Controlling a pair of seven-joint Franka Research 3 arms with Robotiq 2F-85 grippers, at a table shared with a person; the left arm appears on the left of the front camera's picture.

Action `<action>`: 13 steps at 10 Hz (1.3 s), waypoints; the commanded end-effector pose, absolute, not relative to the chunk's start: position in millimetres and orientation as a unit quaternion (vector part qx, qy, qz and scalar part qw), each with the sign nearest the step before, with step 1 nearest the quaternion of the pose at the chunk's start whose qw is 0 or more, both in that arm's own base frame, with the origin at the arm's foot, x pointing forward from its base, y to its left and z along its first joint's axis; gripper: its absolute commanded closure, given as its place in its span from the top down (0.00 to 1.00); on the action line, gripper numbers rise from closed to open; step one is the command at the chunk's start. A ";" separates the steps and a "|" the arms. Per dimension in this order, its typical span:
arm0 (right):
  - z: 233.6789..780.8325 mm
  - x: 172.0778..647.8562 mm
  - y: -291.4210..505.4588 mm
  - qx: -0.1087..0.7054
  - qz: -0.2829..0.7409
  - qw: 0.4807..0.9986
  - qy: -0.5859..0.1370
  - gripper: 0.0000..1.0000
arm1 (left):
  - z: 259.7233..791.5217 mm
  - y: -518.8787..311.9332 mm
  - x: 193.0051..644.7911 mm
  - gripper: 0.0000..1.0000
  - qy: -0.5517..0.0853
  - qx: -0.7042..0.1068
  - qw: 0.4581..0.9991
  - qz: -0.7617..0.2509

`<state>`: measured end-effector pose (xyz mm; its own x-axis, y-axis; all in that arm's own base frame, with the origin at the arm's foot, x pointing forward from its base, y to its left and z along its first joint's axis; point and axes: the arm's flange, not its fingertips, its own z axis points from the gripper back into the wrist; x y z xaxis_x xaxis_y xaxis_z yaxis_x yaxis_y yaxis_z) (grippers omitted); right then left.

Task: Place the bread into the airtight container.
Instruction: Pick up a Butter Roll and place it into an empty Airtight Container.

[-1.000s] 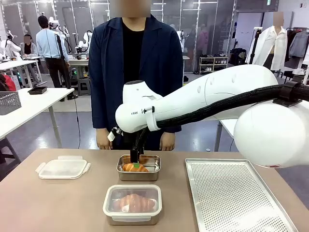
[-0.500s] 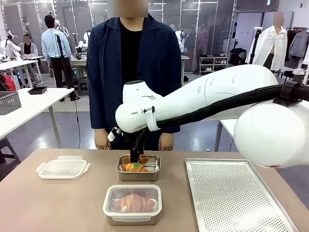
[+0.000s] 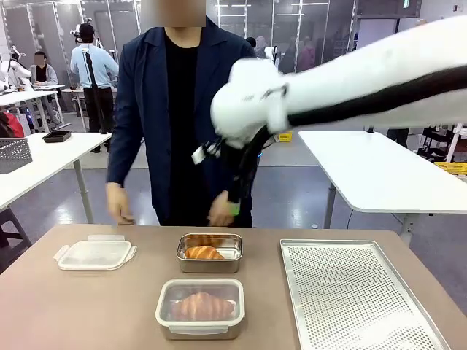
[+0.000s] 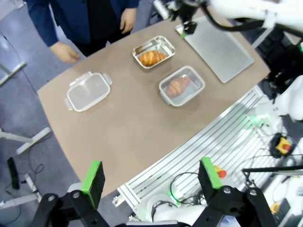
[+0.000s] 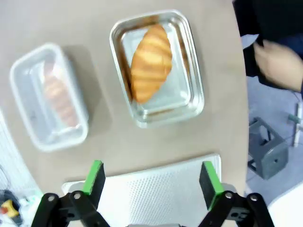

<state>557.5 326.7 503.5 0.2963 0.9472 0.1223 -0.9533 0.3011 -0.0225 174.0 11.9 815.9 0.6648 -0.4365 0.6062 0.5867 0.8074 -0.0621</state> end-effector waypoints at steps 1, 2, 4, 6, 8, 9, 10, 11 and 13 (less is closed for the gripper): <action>542.0 504.9 259.8 0.043 0.559 0.824 -0.086 1.00 | 817.6 11.0 173.2 1.00 -0.296 -0.128 0.902 -0.288; 570.0 488.2 228.8 0.039 0.516 0.851 -0.094 1.00 | 817.6 11.0 173.2 1.00 -0.296 -0.128 0.902 -0.288; 620.9 454.8 175.6 0.034 0.447 0.885 -0.127 1.00 | 817.6 11.0 173.2 1.00 -0.296 -0.128 0.902 -0.288; 665.9 412.6 147.4 0.018 0.393 0.910 -0.127 1.00 | 817.6 11.0 173.2 1.00 -0.296 -0.128 0.902 -0.288; 706.9 358.6 127.1 0.003 0.342 0.927 -0.154 1.00 | 817.6 11.0 173.2 1.00 -0.296 -0.128 0.902 -0.288; 720.1 334.6 118.1 -0.006 0.328 0.929 -0.171 1.00 | 817.6 11.0 173.2 1.00 -0.296 -0.128 0.902 -0.288; 731.1 314.9 108.4 -0.015 0.318 0.932 -0.176 1.00 | 817.6 11.0 173.2 1.00 -0.296 -0.128 0.902 -0.288; 745.7 298.7 84.5 -0.003 0.288 0.937 -0.195 1.00 | 817.6 11.0 173.2 1.00 -0.296 -0.128 0.902 -0.288; 756.4 276.5 46.2 0.005 0.293 0.932 -0.212 1.00 | 817.6 11.0 173.2 1.00 -0.296 -0.128 0.902 -0.288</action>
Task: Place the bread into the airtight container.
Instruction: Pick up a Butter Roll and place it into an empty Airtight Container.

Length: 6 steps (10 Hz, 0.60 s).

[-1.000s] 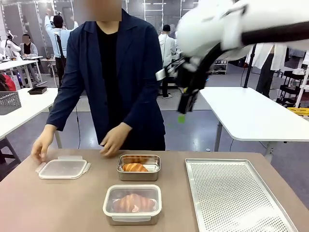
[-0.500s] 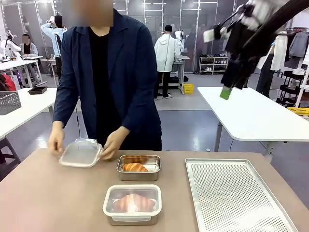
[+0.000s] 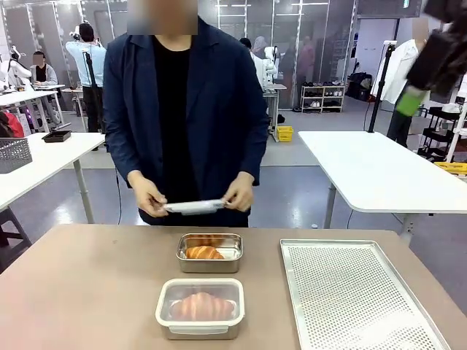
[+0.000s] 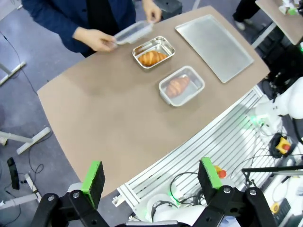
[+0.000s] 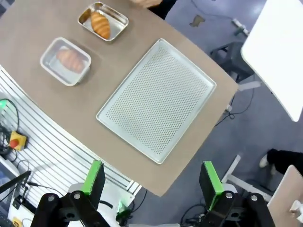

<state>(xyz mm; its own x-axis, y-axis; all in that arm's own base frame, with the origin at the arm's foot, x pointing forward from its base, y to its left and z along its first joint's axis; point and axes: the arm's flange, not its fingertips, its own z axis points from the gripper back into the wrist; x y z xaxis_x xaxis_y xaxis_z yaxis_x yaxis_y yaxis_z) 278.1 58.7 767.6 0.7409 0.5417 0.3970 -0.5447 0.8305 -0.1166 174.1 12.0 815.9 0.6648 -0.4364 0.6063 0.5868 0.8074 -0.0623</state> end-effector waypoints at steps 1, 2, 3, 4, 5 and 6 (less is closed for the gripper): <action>756.7 271.1 34.1 0.004 0.294 0.931 -0.215 1.00 | 817.6 11.0 173.2 1.00 -0.296 -0.128 0.902 -0.288; 752.7 268.8 26.7 0.001 0.313 0.925 -0.216 1.00 | 817.6 11.0 173.2 1.00 -0.296 -0.128 0.902 -0.288; 741.9 272.4 27.9 -0.005 0.339 0.916 -0.213 1.00 | 817.6 11.0 173.2 1.00 -0.296 -0.128 0.902 -0.288; 765.5 267.9 27.3 0.006 0.287 0.933 -0.218 1.00 | 817.6 11.0 173.2 1.00 -0.296 -0.128 0.902 -0.288; 765.5 267.9 27.3 0.006 0.287 0.933 -0.218 1.00 | 817.6 11.0 173.2 1.00 -0.296 -0.128 0.902 -0.288; 765.5 267.9 27.3 0.006 0.287 0.933 -0.218 1.00 | 817.6 11.0 173.2 1.00 -0.296 -0.128 0.902 -0.288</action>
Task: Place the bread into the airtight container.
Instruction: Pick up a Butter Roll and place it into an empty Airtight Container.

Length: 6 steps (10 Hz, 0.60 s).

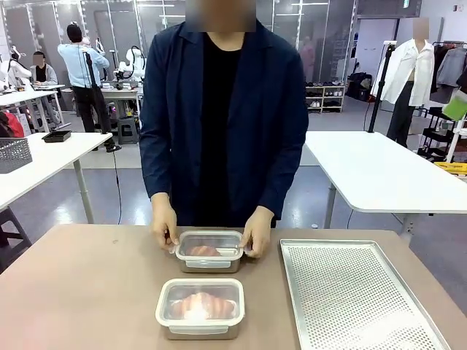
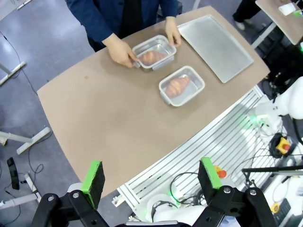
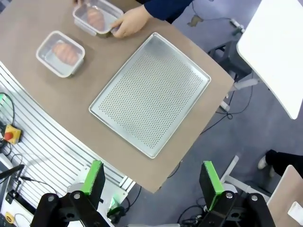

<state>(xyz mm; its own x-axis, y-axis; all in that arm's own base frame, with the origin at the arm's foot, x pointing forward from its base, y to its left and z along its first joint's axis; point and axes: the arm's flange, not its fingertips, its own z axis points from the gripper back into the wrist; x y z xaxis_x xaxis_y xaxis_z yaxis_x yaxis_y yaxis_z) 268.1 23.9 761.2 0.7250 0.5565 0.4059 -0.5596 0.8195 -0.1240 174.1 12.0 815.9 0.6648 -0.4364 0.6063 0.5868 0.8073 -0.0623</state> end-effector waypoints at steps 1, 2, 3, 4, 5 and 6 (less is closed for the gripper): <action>765.5 267.9 27.3 0.006 0.287 0.933 -0.218 1.00 | 817.6 11.0 173.2 1.00 -0.296 -0.128 0.902 -0.288; 765.5 267.9 27.3 0.006 0.287 0.933 -0.218 1.00 | 817.6 11.0 173.2 1.00 -0.296 -0.128 0.902 -0.288; 765.5 267.9 27.3 0.006 0.287 0.933 -0.218 1.00 | 817.6 11.0 173.2 1.00 -0.296 -0.128 0.902 -0.288; 765.5 267.9 27.3 0.006 0.287 0.933 -0.218 1.00 | 817.6 11.0 173.2 1.00 -0.296 -0.128 0.902 -0.288; 765.5 267.9 27.3 0.006 0.287 0.933 -0.218 1.00 | 817.6 11.0 173.2 1.00 -0.296 -0.128 0.902 -0.288; 765.5 267.9 27.3 0.006 0.287 0.933 -0.218 1.00 | 817.6 11.0 173.2 1.00 -0.296 -0.128 0.902 -0.288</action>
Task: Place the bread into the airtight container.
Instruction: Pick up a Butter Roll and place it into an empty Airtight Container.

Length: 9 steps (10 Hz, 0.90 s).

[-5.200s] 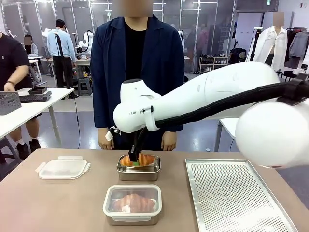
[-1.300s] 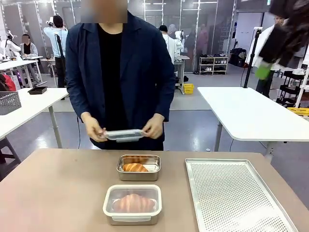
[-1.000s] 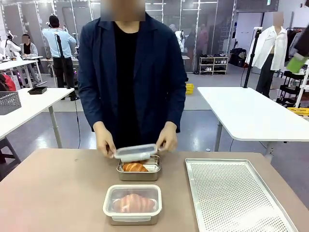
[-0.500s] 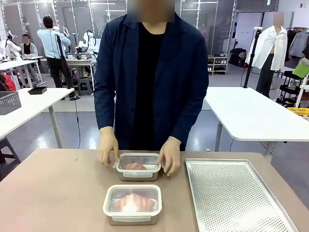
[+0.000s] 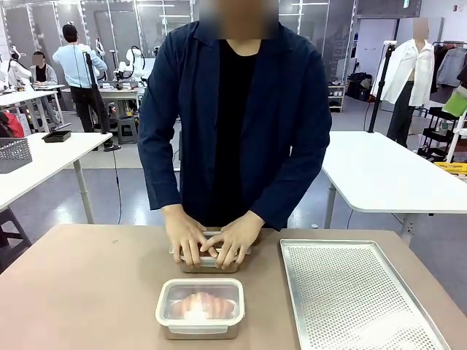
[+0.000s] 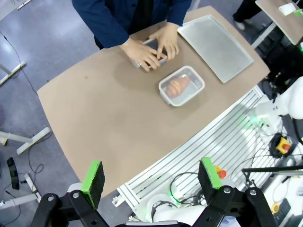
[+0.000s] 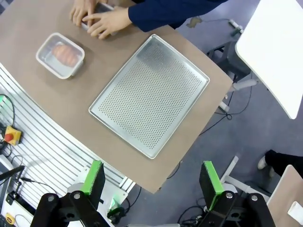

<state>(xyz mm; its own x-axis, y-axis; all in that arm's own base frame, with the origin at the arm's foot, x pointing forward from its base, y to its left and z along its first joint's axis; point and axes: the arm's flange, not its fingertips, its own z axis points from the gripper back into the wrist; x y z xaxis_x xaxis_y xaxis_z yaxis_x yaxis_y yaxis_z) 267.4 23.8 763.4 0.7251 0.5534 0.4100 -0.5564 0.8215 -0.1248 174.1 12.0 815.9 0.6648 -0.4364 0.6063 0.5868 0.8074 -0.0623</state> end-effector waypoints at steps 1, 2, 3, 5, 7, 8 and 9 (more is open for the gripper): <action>765.5 267.9 27.3 0.006 0.287 0.933 -0.218 1.00 | 817.6 11.0 173.2 1.00 -0.296 -0.128 0.902 -0.288; 765.5 267.9 27.3 0.006 0.287 0.933 -0.218 1.00 | 817.6 11.0 173.2 1.00 -0.296 -0.128 0.902 -0.288; 765.5 267.9 27.3 0.006 0.287 0.933 -0.218 1.00 | 817.6 11.0 173.2 1.00 -0.296 -0.128 0.902 -0.288; 765.5 267.9 27.3 0.006 0.287 0.933 -0.218 1.00 | 817.6 11.0 173.2 1.00 -0.296 -0.128 0.902 -0.288; 765.5 267.9 27.3 0.006 0.287 0.933 -0.218 1.00 | 817.6 11.0 173.2 1.00 -0.296 -0.128 0.902 -0.288; 765.5 267.9 27.3 0.006 0.287 0.933 -0.218 1.00 | 817.6 11.0 173.2 1.00 -0.296 -0.128 0.902 -0.288; 765.5 267.9 27.3 0.006 0.287 0.933 -0.218 1.00 | 817.6 11.0 173.2 1.00 -0.296 -0.128 0.902 -0.288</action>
